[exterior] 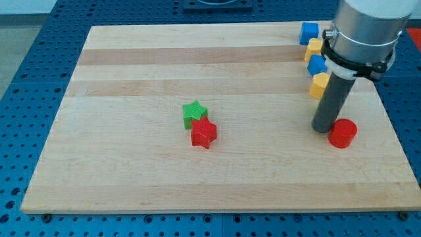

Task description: Adjust the red circle below the green circle

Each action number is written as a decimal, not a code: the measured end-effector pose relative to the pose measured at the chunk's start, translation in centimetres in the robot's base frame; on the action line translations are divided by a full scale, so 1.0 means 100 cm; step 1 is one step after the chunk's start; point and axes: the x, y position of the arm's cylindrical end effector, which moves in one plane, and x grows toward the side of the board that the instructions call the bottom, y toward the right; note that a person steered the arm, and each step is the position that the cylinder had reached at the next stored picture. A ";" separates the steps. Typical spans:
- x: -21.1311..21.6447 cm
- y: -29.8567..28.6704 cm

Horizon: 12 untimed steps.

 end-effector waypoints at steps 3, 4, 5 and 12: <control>0.074 -0.049; 0.090 0.038; 0.027 0.115; 0.038 0.028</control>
